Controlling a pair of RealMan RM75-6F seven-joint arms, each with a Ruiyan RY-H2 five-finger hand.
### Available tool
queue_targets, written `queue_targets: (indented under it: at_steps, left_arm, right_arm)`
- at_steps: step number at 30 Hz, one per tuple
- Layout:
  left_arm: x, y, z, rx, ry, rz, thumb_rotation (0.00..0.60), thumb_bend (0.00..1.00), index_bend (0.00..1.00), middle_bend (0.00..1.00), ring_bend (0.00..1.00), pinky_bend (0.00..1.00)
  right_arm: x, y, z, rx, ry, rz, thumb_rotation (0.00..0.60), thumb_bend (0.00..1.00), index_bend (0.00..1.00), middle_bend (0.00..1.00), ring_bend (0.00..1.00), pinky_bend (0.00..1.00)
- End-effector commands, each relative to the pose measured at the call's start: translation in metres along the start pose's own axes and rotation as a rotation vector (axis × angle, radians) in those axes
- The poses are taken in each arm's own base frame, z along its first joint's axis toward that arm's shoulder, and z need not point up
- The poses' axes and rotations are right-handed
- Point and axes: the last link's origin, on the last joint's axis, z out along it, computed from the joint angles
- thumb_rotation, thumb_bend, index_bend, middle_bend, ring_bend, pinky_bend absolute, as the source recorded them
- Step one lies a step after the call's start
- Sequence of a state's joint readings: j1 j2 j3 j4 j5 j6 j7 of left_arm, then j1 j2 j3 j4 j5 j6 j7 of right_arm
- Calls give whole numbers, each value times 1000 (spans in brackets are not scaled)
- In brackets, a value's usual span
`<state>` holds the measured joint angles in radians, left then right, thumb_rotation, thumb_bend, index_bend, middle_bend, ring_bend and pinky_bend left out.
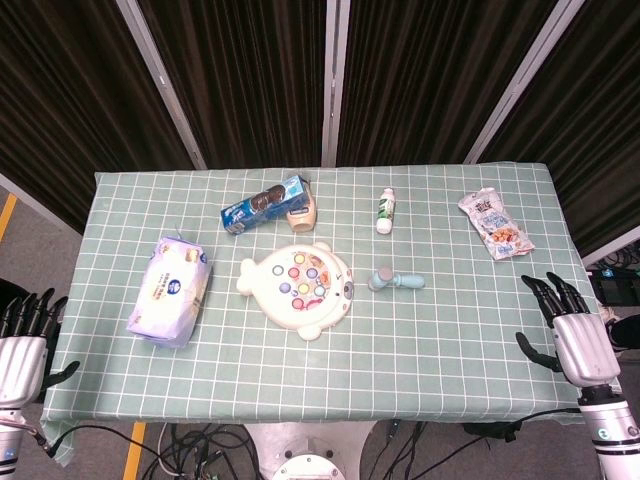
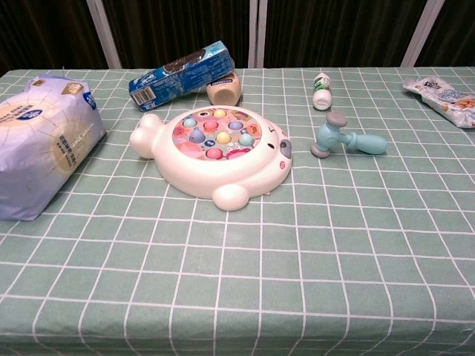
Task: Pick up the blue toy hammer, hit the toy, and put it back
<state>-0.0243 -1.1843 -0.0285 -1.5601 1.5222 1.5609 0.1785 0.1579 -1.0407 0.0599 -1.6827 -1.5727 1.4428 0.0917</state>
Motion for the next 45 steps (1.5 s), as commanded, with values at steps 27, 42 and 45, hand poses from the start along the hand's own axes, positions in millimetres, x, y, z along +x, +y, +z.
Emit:
queue_targets:
  at_steps: [27,42,45]
  left_arm:
    - [-8,-1,2,1,-36,-9,600,56,102,21,0,0]
    - [-15,-3,4,-14,-60,-15,600,56,104,21,0,0]
    - [-16,-3,5,-16,-62,-15,600,55,107,21,0,0]
  right_arm:
    - [-67,-76,137,113,-292,18,600,115,105,181,24,101]
    - [-119,-107,182,48,-341,117,600,175,301,314,155,199]
    - [-125,-109,184,46,-344,125,600,196,336,335,178,221]
